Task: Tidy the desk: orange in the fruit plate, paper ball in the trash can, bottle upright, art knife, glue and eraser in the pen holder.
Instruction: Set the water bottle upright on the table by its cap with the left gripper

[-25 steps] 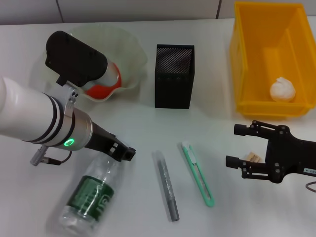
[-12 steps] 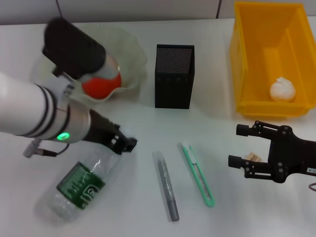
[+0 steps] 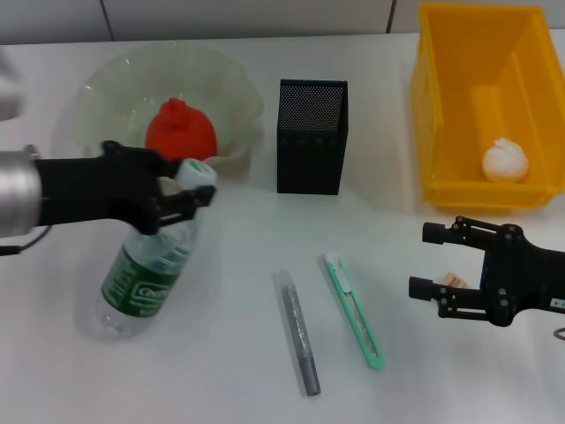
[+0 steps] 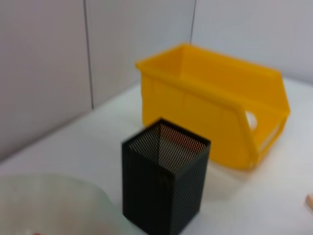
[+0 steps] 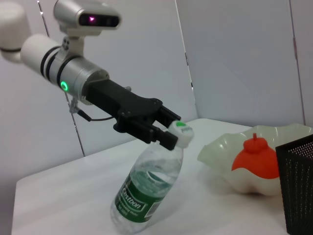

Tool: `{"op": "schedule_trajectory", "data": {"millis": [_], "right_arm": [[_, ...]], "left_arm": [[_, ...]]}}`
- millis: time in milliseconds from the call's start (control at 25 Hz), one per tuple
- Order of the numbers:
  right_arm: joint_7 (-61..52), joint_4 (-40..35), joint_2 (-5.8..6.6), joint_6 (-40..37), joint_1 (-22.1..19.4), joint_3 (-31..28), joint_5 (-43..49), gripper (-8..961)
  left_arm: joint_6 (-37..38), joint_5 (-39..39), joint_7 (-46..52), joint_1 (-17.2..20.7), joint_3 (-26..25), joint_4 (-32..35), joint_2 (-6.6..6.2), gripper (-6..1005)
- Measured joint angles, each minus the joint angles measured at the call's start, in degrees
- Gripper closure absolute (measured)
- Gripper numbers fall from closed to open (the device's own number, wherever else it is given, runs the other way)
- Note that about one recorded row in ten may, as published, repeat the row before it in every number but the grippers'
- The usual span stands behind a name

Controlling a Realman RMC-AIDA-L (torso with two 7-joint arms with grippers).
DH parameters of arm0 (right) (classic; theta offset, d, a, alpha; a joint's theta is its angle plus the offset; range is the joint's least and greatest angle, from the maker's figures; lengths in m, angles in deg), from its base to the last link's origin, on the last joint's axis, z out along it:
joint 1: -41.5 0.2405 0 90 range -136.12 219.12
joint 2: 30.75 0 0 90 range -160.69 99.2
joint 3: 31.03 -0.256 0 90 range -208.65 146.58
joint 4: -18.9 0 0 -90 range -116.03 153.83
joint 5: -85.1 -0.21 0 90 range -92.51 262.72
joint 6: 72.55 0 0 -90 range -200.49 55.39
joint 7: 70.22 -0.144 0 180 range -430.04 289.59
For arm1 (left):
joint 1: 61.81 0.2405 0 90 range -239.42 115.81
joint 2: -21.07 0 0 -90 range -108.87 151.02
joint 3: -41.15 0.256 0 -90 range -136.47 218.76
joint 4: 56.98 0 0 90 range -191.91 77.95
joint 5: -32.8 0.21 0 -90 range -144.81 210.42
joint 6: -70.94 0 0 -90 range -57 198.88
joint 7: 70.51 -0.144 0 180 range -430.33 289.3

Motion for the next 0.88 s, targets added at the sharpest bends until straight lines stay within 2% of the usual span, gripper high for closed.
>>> {"op": "schedule_trajectory", "data": {"millis": [40,240,320,360,480,880], "right_arm": [[0.00,0.00,0.00,0.00,0.00,0.00,0.00,155],[-1.38,-0.68,-0.08,-0.30,0.25,0.01,0.00,155],[-1.70,-0.71,-0.12,-0.51,0.49,0.00,0.00,155],[-1.88,-0.71,-0.13,-0.61,0.56,0.01,0.00,155],[-2.27,-0.78,-0.15,-0.82,0.72,0.00,0.00,156],[-2.63,-0.83,-0.16,-0.84,1.24,0.01,0.00,156]], "left_arm": [[0.00,0.00,0.00,0.00,0.00,0.00,0.00,549],[6.30,-11.88,-14.74,-1.04,-10.14,-12.73,-0.05,550],[7.82,-13.69,-17.12,-1.64,-12.07,-15.36,-0.05,551],[10.78,-15.55,-20.67,-3.14,-16.03,-20.43,-0.09,551],[12.80,-15.73,-22.97,-4.46,-18.99,-23.88,-0.11,552],[13.68,-16.00,-24.85,-4.89,-19.86,-24.08,-0.22,555]]}}
